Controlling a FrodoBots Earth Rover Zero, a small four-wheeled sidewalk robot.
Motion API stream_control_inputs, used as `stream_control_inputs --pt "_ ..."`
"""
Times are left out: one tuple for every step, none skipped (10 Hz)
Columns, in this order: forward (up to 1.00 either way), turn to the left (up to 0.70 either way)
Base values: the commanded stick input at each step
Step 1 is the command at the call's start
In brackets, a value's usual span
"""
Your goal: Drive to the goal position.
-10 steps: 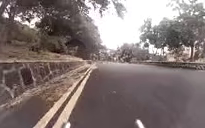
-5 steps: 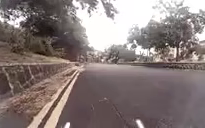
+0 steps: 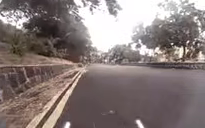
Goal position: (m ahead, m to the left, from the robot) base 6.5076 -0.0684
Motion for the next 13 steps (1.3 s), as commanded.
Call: stream_control_inputs --pt "0.7 0.0" --pt "0.7 0.0" --pt "0.7 0.0" --pt "0.7 0.0" --pt "0.7 0.0" --pt "0.7 0.0" --pt "0.7 0.0" --pt "0.7 0.0" --pt "0.7 0.0" --pt "0.7 0.0" --pt "0.7 0.0" --pt "0.7 0.0" --pt "0.7 0.0"
